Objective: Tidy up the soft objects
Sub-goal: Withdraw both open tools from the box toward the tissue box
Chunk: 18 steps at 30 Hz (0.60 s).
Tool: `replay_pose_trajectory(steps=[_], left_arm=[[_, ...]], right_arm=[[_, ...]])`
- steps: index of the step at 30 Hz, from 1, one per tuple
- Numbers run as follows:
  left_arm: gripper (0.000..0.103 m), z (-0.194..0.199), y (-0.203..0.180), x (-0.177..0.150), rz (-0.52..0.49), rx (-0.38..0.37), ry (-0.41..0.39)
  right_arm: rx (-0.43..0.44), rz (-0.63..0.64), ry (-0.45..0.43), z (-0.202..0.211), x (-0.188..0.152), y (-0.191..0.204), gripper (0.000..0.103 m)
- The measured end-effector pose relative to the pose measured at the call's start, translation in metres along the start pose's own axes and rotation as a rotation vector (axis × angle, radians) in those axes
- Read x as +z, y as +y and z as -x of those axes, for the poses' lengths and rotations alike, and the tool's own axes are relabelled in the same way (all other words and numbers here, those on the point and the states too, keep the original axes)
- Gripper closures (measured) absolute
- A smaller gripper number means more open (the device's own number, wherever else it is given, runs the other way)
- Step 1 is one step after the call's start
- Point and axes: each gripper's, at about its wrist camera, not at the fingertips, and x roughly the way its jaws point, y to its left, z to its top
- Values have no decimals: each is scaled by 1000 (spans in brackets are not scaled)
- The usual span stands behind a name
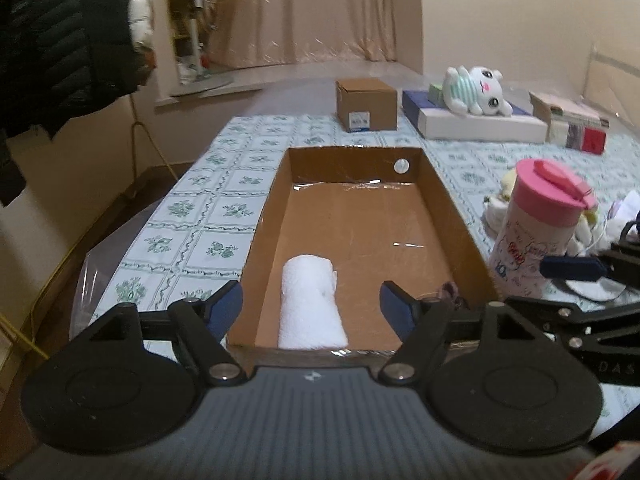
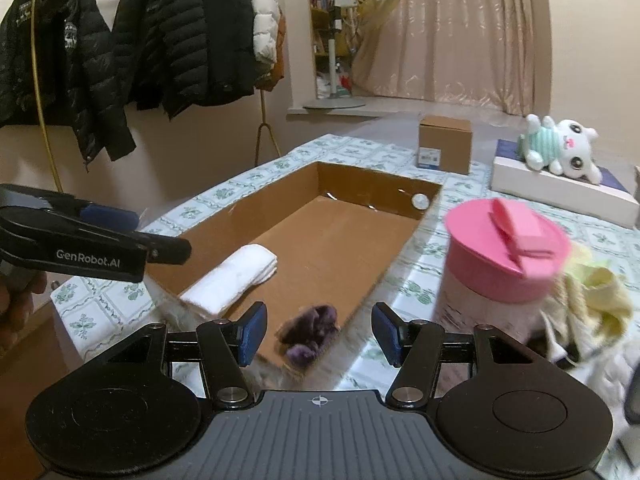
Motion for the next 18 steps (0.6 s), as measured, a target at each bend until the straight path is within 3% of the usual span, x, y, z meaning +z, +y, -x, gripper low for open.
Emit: replay_pose_trajectory(steps=[9,18], left_arm=[[28,34,-46,-16,62,28,-27],[26,51,-95,-22,141,-12,-41]], right_arm=[[-92,-56,-16,63,-19,-28,45],[-217,-125,-43,125,-39,-81,45]])
